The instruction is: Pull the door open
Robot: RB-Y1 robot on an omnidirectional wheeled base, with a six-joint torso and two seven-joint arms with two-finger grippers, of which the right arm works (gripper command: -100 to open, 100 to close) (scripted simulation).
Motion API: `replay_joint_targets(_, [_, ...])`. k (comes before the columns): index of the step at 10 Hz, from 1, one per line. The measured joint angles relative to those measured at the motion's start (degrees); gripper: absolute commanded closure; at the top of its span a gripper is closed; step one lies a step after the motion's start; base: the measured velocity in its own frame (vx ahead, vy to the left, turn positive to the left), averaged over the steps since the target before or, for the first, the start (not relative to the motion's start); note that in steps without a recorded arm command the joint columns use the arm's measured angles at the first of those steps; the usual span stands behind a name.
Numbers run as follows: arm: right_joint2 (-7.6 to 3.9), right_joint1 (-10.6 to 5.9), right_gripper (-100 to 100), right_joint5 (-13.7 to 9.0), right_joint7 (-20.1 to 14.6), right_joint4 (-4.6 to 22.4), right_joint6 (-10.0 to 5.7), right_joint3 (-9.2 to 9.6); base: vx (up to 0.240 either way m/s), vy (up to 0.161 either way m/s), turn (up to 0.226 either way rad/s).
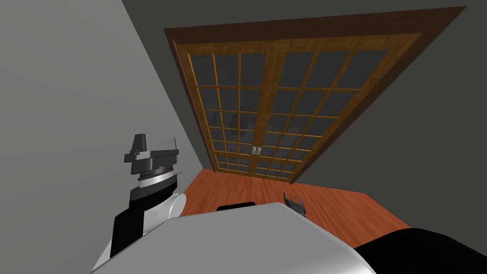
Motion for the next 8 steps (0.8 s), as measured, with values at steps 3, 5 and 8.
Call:
replay_joint_targets(3, [0.20, -2.26, -100, -1.36, 0.70, 3.51, 0.20, -2.55, 0.051, -0.067, 0.205])
replay_joint_targets(5, [1.05, -3.60, -100, -1.90, 1.87, 2.71, 0.85, -3.61, 0.126, -0.060, 0.125])
replay_joint_targets(8, [1.44, -6.39, -100, -1.98, 1.99, 3.29, 0.60, -3.78, 0.152, -0.028, 0.129])
